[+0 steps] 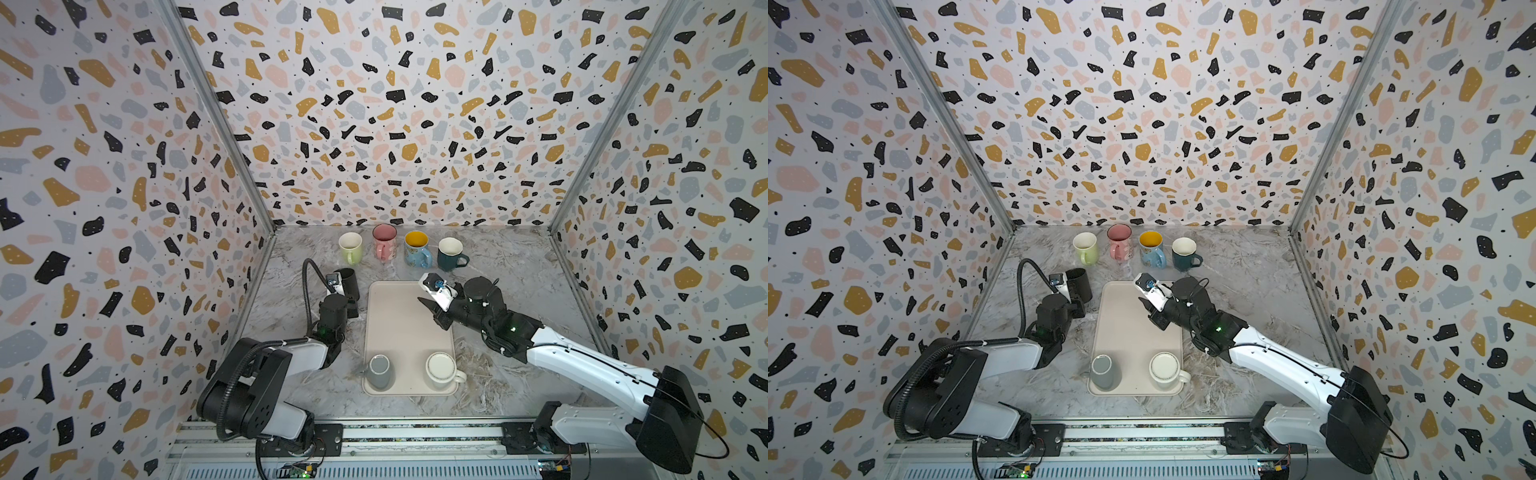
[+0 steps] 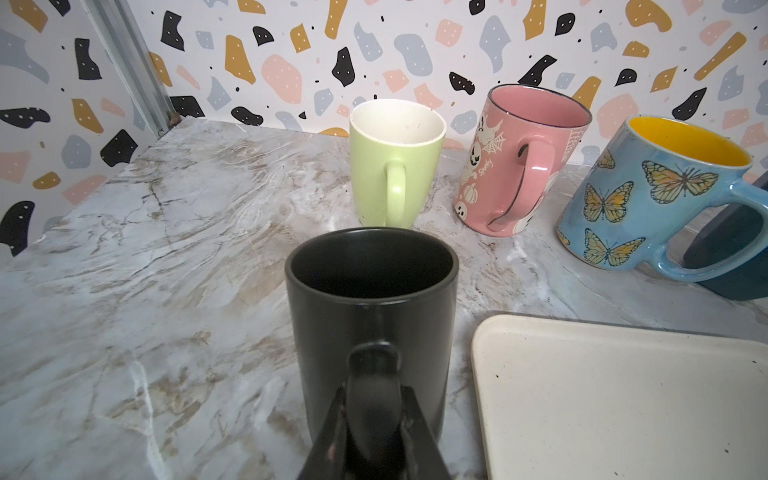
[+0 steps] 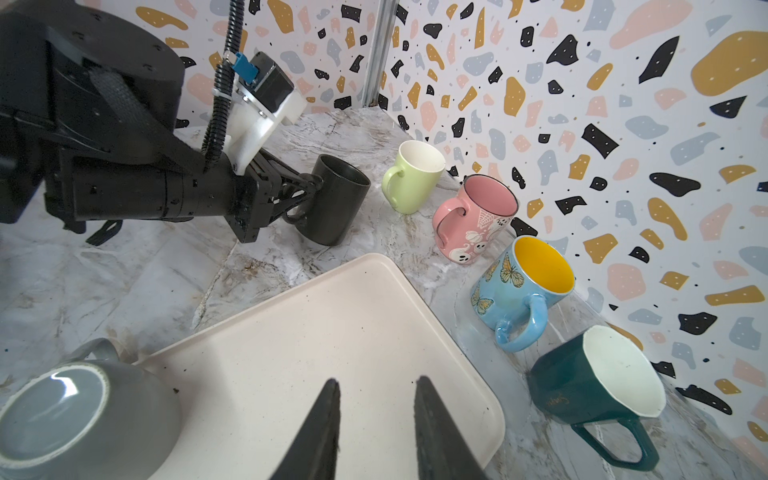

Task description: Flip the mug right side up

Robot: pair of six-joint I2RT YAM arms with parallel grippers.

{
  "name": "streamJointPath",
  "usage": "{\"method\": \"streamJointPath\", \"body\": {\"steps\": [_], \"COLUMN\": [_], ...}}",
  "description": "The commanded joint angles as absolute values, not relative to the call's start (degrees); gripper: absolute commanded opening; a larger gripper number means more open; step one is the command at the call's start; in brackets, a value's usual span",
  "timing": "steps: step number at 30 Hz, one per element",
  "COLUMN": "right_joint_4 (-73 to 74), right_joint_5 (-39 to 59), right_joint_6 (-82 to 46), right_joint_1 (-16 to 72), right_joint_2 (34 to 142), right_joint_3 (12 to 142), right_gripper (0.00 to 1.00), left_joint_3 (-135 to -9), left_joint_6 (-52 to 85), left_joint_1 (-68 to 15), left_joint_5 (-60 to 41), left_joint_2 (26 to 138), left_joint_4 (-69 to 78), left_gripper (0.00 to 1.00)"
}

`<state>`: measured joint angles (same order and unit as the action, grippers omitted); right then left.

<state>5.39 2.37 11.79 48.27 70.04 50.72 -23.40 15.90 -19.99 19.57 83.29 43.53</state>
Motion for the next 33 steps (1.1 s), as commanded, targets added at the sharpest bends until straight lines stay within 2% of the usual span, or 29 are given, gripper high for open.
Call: {"method": "streamJointPath", "body": {"steps": [1, 33], "right_joint_4": [6.76, 7.12], "right_joint_5": [2.9, 3.17], "right_joint_6": [11.1, 10.94], "right_joint_1": [48.14, 48.16], "right_joint_2": [69.75, 69.61], "right_joint_3": [50.54, 50.19], "right_gripper": [0.33, 0.32], "left_joint_3": [-24.24, -23.37], "left_joint_6": [16.83, 18.98], "left_joint_1": [-20.12, -21.19], "left_joint_5": [19.04, 23.46], "left_joint_2": [84.33, 82.8], "left_joint_4": [40.09, 37.79], "left_gripper": [0.15, 0.22]}}
